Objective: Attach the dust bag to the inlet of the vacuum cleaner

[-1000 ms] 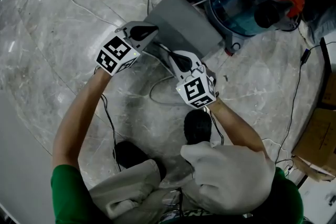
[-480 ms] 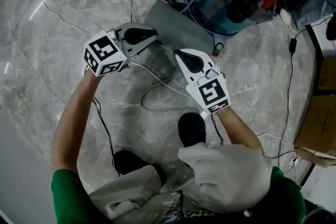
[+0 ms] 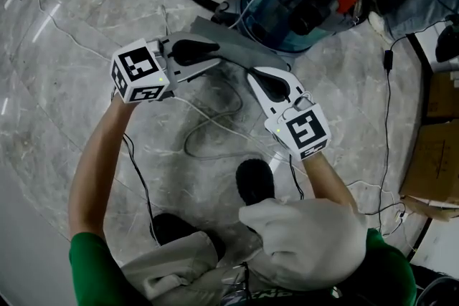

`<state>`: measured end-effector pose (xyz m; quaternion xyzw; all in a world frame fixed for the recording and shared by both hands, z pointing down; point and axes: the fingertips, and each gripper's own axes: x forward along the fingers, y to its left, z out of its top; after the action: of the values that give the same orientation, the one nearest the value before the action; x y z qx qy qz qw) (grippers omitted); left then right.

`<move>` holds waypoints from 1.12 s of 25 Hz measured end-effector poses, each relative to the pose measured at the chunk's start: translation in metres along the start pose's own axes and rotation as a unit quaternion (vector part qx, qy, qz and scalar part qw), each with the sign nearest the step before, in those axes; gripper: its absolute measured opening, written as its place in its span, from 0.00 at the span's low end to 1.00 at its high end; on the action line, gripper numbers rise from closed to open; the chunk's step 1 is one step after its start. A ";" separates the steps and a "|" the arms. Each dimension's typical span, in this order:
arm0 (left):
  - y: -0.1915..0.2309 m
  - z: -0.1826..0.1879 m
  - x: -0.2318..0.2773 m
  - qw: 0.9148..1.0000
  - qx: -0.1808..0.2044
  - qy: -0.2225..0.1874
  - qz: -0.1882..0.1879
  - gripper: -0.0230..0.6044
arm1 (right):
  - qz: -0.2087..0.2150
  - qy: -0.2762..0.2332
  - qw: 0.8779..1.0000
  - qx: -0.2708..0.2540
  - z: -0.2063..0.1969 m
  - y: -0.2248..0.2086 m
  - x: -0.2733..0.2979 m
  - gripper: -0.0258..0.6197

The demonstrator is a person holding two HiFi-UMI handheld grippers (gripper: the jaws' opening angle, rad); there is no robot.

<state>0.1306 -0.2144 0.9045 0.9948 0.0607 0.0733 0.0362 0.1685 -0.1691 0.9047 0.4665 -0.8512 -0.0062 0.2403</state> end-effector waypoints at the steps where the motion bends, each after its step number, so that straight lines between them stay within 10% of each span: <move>1: 0.000 0.003 0.001 1.000 0.001 0.001 -0.003 0.14 | 0.000 -0.005 1.000 -0.003 0.003 -0.001 -0.002 0.06; 28: 0.004 0.122 0.056 0.989 0.143 0.007 -0.023 0.10 | -0.076 -0.074 0.993 0.046 0.070 -0.080 -0.067 0.06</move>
<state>0.2048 -0.2186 0.7923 0.9876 0.0938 0.0702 -0.1047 0.2331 -0.1758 0.7967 0.5388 -0.8281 -0.0203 0.1535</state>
